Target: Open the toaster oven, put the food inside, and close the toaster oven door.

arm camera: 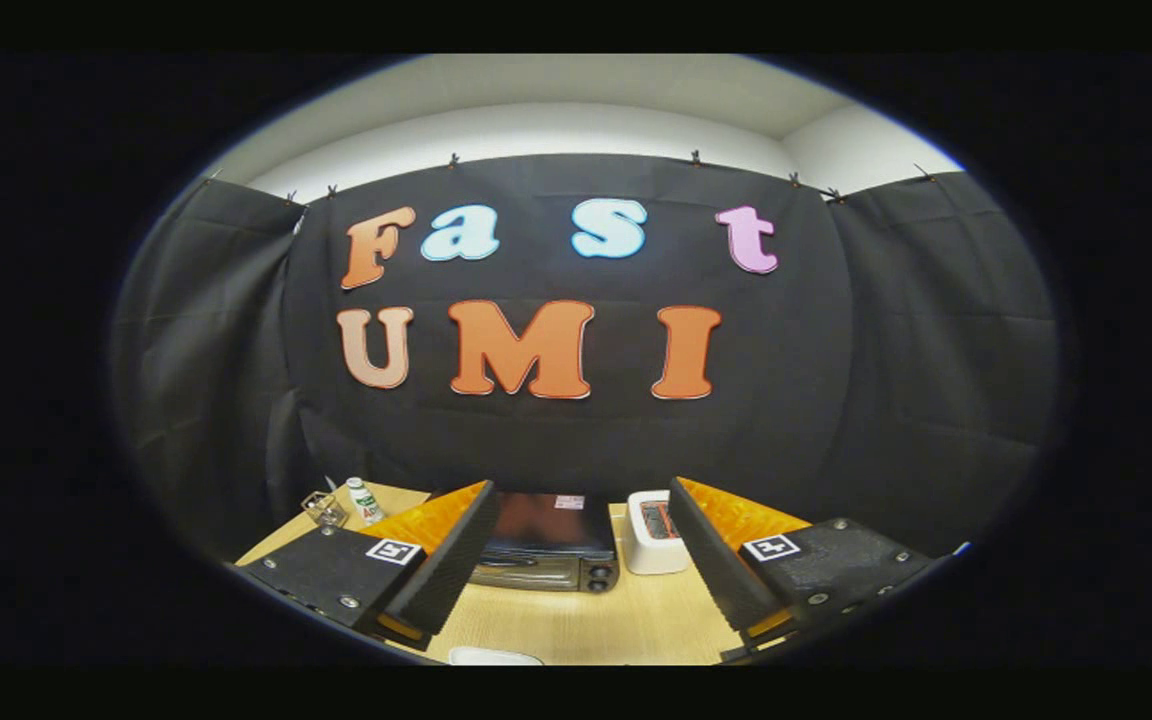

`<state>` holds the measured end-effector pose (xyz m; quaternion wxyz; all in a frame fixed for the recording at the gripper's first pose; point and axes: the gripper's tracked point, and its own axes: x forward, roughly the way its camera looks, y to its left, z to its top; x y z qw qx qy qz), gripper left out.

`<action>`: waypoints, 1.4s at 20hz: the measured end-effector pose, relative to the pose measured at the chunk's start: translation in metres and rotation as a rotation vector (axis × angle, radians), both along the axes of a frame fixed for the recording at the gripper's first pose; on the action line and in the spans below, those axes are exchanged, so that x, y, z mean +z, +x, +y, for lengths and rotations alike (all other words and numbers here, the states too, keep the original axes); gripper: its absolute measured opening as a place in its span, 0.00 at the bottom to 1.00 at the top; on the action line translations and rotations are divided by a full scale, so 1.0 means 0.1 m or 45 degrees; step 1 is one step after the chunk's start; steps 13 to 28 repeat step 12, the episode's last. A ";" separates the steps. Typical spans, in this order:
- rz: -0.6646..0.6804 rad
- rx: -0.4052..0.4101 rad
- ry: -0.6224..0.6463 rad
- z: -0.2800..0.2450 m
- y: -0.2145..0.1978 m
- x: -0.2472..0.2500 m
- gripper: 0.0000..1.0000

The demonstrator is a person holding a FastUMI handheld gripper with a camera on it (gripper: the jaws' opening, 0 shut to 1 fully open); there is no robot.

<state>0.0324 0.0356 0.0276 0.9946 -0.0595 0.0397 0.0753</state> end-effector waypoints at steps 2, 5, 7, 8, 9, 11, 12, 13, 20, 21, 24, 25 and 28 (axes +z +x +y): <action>-0.006 0.023 0.005 0.07 0.04 0.02 1.00; -0.013 0.035 0.000 0.13 0.10 0.03 1.00; -0.006 0.042 0.010 0.18 0.14 0.02 1.00; 0.001 0.053 0.010 0.22 0.15 -0.01 1.00; 0.003 0.063 0.004 0.27 0.16 -0.03 1.00; -0.008 0.077 -0.018 0.31 0.15 -0.04 1.00; -0.007 0.086 -0.023 0.33 0.14 -0.04 1.00; -0.007 0.086 -0.023 0.33 0.14 -0.04 1.00; -0.007 0.086 -0.023 0.33 0.14 -0.04 1.00; -0.007 0.086 -0.023 0.33 0.14 -0.04 1.00; -0.007 0.086 -0.023 0.33 0.14 -0.04 1.00; -0.007 0.086 -0.023 0.33 0.14 -0.04 1.00; -0.007 0.086 -0.023 0.33 0.14 -0.04 1.00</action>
